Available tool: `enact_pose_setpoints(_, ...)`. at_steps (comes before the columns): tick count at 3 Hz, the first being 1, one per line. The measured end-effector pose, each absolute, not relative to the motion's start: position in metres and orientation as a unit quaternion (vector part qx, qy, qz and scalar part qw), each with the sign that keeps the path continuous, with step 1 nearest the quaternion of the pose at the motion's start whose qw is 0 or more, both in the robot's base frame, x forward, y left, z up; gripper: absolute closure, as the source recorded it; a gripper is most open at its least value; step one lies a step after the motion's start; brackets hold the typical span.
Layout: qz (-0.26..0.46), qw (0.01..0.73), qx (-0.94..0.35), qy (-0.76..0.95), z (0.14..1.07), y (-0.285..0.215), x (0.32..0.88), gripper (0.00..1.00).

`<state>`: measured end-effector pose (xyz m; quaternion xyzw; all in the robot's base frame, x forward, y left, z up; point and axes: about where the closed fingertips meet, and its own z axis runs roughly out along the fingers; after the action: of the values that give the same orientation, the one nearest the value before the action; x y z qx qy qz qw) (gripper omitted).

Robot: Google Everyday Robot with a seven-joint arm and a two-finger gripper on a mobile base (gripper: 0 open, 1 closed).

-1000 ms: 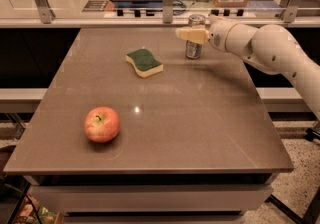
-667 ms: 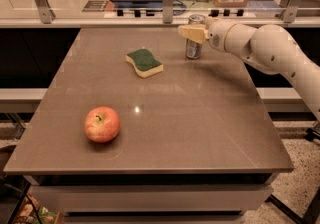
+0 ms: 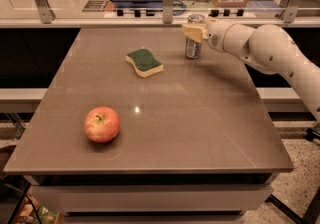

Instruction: Move redbull can near apple

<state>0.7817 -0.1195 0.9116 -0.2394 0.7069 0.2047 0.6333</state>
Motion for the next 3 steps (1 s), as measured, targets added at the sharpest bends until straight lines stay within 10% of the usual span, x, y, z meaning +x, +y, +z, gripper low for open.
enact_pose_setpoints(1, 0.206, 0.633, -0.241, 0.707, 0.9112, -0.1168, 0.7819, 1.00)
enact_pose_setpoints(3, 0.213, 0.626, -0.246, 0.709, 0.9151, -0.1159, 0.7787, 1.00)
